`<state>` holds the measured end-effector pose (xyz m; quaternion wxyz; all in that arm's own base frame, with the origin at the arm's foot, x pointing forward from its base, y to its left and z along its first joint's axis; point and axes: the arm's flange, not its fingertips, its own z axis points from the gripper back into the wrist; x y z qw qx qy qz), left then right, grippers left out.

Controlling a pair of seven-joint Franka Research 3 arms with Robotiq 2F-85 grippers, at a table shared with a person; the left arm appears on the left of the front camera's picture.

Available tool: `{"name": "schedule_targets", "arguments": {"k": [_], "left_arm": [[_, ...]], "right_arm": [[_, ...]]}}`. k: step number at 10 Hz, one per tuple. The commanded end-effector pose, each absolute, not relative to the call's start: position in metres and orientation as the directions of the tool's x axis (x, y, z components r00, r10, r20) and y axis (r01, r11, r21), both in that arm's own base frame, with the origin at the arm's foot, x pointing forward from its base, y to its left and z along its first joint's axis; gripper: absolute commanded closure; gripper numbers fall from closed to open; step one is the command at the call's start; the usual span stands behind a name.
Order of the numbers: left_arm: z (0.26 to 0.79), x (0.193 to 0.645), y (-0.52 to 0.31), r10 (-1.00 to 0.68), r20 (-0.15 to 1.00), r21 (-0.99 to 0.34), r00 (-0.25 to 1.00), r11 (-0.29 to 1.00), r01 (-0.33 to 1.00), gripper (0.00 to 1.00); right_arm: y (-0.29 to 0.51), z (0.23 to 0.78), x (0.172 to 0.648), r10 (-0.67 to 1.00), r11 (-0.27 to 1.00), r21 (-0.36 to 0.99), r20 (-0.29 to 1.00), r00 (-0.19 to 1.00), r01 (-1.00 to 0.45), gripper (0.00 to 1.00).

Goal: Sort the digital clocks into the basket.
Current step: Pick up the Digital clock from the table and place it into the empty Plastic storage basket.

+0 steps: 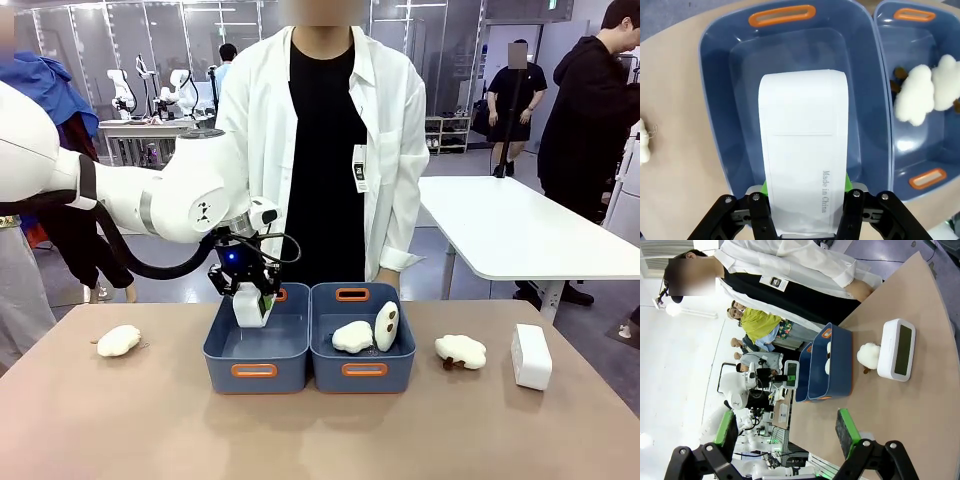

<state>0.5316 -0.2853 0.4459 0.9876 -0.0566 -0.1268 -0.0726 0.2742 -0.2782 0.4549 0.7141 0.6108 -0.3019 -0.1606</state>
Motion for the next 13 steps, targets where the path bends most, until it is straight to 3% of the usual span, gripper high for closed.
{"name": "schedule_targets", "arguments": {"k": [1,4,10,11,12,13], "left_arm": [[0.462,0.520,-0.280,-0.123,0.255,-0.102,0.959,0.983,0.153,0.49],[0.457,0.527,-0.285,-0.130,0.266,-0.093,0.955,0.983,0.159,0.49],[0.381,0.588,-0.298,-0.035,0.208,-0.043,0.977,0.998,0.045,0.49],[0.375,0.594,-0.296,-0.016,0.200,-0.043,0.980,0.999,0.025,0.43],[0.366,0.599,-0.296,-0.003,0.181,-0.026,0.984,1.000,0.008,0.21],[0.360,0.600,-0.296,-0.008,0.170,-0.010,0.985,1.000,0.009,0.15]], "right_arm": [[-0.278,0.457,0.269,-0.588,0.207,0.967,0.242,0.772,-0.145,0.00],[-0.278,0.457,0.269,-0.588,0.207,0.967,0.242,0.772,-0.145,0.00],[-0.278,0.457,0.269,-0.588,0.207,0.967,0.242,0.772,-0.145,0.00],[-0.278,0.457,0.269,-0.588,0.207,0.967,0.242,0.772,-0.145,0.00],[-0.278,0.457,0.269,-0.588,0.207,0.967,0.242,0.772,-0.145,0.00],[-0.278,0.457,0.269,-0.588,0.207,0.967,0.242,0.772,-0.145,0.00]]}}
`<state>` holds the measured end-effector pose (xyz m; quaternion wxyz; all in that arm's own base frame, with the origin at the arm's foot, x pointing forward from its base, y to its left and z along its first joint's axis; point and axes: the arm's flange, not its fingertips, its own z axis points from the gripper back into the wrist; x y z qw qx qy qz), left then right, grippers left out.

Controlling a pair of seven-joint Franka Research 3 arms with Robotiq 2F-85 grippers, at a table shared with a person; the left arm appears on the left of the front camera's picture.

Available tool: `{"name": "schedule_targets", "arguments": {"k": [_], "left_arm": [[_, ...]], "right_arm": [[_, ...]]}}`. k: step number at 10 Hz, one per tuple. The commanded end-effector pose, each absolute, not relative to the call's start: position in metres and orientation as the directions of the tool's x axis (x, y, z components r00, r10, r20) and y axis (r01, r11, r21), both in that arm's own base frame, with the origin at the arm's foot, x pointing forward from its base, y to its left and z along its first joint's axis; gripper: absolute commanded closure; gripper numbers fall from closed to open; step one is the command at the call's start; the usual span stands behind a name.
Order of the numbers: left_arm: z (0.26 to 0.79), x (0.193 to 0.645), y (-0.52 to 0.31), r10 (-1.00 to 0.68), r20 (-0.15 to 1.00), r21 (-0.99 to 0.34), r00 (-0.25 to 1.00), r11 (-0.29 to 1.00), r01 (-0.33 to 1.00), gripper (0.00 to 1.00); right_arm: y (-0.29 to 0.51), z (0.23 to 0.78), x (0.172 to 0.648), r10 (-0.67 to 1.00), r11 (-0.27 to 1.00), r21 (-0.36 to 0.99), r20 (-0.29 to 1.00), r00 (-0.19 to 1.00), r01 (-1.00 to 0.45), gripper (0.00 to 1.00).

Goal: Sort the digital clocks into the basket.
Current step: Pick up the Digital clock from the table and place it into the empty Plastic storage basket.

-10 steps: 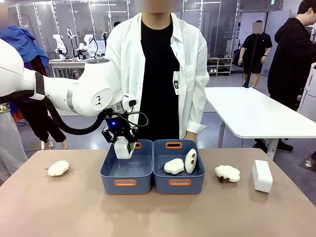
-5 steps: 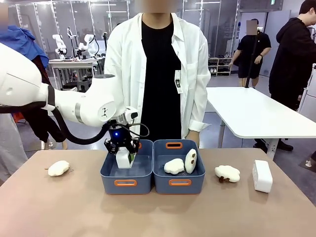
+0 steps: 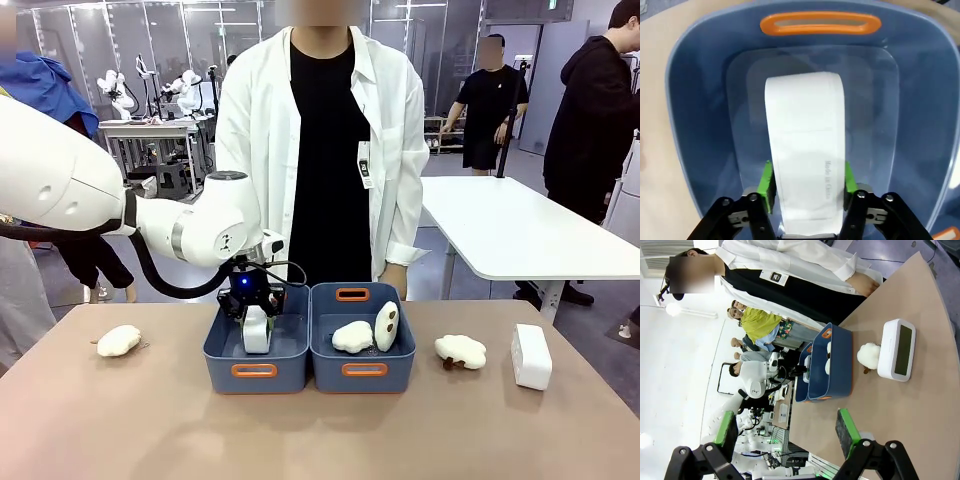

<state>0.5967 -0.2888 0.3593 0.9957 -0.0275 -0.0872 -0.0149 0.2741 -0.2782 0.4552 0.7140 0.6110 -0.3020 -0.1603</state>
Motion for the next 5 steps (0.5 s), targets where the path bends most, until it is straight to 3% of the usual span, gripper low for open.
{"name": "schedule_targets", "arguments": {"k": [1,5], "left_arm": [[0.359,0.600,-0.296,-0.010,0.172,-0.007,0.985,1.000,0.011,0.00],[0.388,0.576,-0.292,-0.039,0.181,-0.048,0.983,0.998,0.048,0.00]], "right_arm": [[-0.278,0.457,0.269,-0.588,0.207,0.967,0.242,0.772,-0.145,0.00],[-0.278,0.457,0.269,-0.588,0.207,0.967,0.242,0.772,-0.145,0.00]]}}
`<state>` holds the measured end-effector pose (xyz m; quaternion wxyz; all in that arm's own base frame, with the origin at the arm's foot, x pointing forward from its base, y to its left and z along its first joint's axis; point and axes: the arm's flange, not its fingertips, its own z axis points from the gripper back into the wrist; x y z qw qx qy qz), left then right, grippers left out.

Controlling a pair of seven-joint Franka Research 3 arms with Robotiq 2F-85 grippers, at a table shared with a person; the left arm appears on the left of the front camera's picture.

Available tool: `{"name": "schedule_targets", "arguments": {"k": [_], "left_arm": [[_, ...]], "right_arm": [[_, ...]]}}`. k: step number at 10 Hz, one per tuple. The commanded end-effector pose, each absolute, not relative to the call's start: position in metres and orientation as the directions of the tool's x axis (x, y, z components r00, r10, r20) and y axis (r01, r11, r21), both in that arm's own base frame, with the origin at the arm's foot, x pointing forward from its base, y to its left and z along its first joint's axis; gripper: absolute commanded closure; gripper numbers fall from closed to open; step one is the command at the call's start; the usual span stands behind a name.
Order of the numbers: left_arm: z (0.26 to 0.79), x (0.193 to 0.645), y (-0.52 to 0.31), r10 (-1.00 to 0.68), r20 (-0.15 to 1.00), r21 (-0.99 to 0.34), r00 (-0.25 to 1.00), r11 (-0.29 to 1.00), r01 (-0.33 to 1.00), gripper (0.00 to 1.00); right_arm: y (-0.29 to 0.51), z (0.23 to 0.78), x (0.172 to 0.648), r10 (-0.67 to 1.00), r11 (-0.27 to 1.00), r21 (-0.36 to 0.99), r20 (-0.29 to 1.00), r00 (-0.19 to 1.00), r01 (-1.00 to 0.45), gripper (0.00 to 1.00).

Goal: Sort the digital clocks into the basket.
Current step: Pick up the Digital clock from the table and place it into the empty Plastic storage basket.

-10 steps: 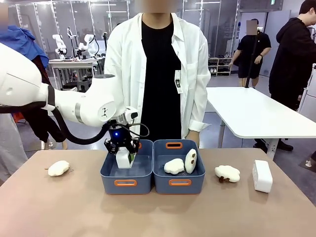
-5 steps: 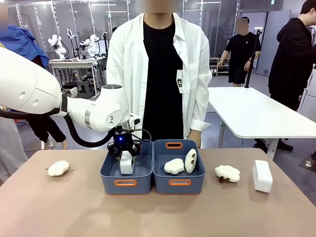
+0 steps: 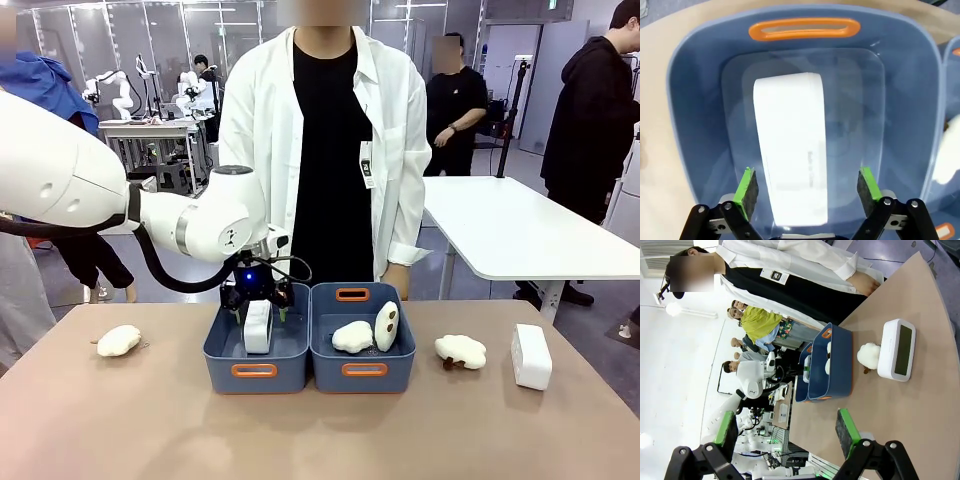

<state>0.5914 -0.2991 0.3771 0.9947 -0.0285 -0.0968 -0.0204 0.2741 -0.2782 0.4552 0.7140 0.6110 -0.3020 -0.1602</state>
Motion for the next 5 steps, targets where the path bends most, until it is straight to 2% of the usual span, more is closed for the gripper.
{"name": "schedule_targets", "arguments": {"k": [1,3,4,5], "left_arm": [[0.393,0.569,-0.288,-0.032,0.188,-0.044,0.982,0.998,0.041,0.00],[0.399,0.559,-0.274,0.026,0.201,-0.079,0.979,0.997,-0.010,0.00],[0.397,0.581,-0.295,-0.036,0.204,-0.051,0.978,0.998,0.047,0.00],[0.397,0.581,-0.295,-0.036,0.204,-0.051,0.978,0.998,0.047,0.00]], "right_arm": [[-0.278,0.457,0.269,-0.588,0.207,0.967,0.242,0.772,-0.145,0.00],[-0.278,0.457,0.269,-0.588,0.207,0.967,0.242,0.772,-0.145,0.00],[-0.278,0.457,0.269,-0.588,0.207,0.967,0.242,0.772,-0.145,0.00],[-0.278,0.457,0.269,-0.588,0.207,0.967,0.242,0.772,-0.145,0.00]]}}
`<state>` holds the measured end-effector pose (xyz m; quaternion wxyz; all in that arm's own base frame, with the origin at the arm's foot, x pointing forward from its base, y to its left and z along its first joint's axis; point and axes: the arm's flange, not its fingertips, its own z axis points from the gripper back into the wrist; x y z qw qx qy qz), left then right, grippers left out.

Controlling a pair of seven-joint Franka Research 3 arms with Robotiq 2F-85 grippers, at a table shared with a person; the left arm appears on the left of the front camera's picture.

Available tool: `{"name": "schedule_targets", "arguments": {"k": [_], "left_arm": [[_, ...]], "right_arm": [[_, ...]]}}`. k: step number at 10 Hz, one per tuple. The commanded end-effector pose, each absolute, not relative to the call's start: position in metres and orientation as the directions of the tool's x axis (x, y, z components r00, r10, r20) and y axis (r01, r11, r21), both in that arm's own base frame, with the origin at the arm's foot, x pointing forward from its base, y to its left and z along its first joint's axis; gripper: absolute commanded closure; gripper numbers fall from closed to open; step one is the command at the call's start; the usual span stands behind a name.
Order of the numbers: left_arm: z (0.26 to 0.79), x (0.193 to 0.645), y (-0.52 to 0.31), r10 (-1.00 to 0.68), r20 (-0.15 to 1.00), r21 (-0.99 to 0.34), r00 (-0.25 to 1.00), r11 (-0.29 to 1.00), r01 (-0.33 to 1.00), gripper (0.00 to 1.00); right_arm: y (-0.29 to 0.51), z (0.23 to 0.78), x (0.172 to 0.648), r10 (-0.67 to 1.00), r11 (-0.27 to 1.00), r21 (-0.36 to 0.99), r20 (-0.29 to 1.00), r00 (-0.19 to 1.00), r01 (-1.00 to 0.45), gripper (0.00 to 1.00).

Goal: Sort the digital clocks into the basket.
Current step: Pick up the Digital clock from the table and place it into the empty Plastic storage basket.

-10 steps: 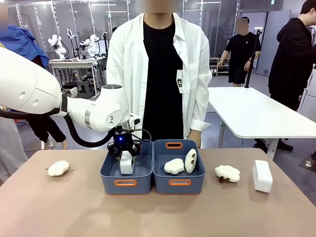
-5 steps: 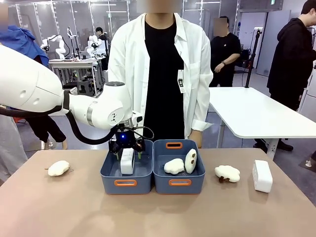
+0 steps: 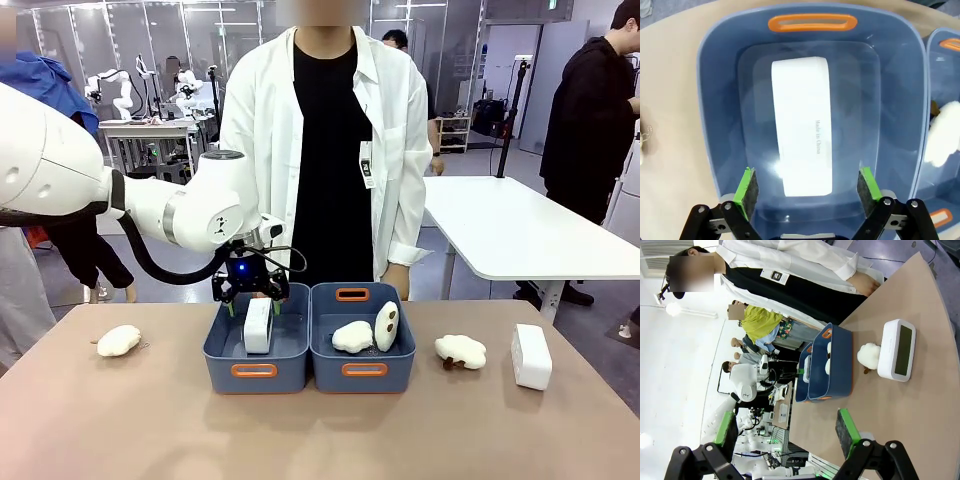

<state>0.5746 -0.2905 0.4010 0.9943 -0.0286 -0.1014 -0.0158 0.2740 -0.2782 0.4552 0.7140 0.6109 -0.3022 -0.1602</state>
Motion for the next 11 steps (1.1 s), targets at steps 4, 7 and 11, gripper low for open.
{"name": "schedule_targets", "arguments": {"k": [4,7,11], "left_arm": [[0.396,0.577,-0.295,-0.031,0.197,-0.055,0.980,0.998,0.042,0.00],[0.527,0.514,-0.232,-0.151,0.174,-0.262,0.973,0.945,0.193,0.00],[0.578,0.440,-0.050,0.042,0.091,-0.720,0.995,0.693,0.036,0.00]], "right_arm": [[-0.278,0.457,0.269,-0.588,0.207,0.967,0.242,0.772,-0.145,0.00],[-0.278,0.457,0.269,-0.588,0.207,0.967,0.242,0.772,-0.145,0.00],[-0.278,0.457,0.269,-0.588,0.207,0.967,0.242,0.772,-0.145,0.00]]}}
